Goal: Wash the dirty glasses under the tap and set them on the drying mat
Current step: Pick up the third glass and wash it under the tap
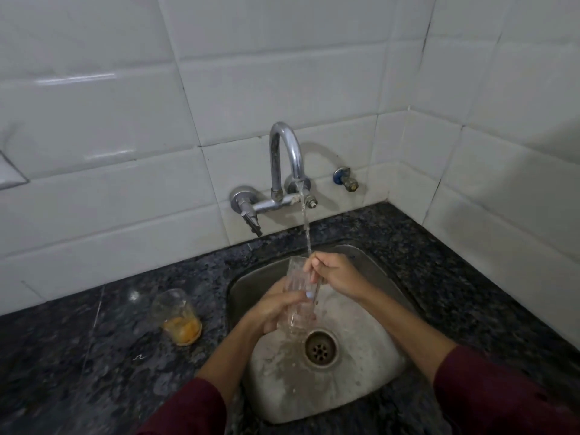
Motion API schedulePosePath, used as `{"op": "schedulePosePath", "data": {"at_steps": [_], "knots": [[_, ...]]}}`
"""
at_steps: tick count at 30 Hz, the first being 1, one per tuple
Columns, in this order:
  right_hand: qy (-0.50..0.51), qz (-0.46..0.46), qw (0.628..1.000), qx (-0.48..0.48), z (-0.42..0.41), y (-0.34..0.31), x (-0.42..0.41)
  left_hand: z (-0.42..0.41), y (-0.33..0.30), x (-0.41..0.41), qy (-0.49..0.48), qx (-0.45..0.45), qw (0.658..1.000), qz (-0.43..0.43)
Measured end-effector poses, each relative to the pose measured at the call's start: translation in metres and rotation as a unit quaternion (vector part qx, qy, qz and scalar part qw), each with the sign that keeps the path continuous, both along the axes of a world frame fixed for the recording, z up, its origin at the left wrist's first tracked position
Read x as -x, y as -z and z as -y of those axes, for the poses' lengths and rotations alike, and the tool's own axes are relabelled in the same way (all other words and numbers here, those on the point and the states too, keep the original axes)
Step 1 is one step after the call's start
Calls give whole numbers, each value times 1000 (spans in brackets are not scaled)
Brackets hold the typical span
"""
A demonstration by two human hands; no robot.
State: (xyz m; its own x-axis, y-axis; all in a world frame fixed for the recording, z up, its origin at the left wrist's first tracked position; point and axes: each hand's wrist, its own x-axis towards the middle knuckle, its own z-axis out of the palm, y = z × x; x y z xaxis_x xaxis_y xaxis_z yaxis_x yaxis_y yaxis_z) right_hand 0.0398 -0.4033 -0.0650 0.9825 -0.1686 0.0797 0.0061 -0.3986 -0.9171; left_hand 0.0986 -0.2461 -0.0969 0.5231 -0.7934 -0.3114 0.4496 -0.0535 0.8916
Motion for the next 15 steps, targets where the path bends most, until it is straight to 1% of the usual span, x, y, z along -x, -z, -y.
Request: {"op": "schedulePosePath", "data": {"at_steps": [1,2,3,5,6,7,8,9,10,11,12,13,14,15], "knots": [[5,3,1000,25,-1,-4,-1,3,0,-1,-21,-17,998,65],[13,5,999,51,-2,-7,-1,5,1,-2,-44,-48,988,139],[23,6,997,76,-5,-9,-1,7,3,-2,-66,-91,970,215],[48,9,992,119,-13,-10,-3,10,7,1,-115,-178,916,341],[64,6,990,125,-17,-10,-4,13,7,4,-132,-196,894,379],[76,2,991,114,-20,-10,-5,14,8,5,-145,-196,884,400],[84,1,992,89,-20,-10,-5,14,9,4,-142,-192,884,401],[85,4,995,53,-18,-10,-4,12,8,2,-124,-176,898,384],[80,8,997,11,-14,-10,-2,10,6,-1,-94,-140,926,339],[68,13,997,-40,-9,-10,0,6,5,-5,-56,-83,960,262],[50,21,994,-90,-5,-9,2,0,2,-8,-19,-13,988,156],[30,32,991,-128,-2,-9,5,-4,-1,-9,25,47,998,42],[15,39,988,-150,0,-8,6,-8,-3,-8,60,83,994,-45],[7,40,987,-156,0,-6,7,-10,-5,-6,78,91,989,-84]]}}
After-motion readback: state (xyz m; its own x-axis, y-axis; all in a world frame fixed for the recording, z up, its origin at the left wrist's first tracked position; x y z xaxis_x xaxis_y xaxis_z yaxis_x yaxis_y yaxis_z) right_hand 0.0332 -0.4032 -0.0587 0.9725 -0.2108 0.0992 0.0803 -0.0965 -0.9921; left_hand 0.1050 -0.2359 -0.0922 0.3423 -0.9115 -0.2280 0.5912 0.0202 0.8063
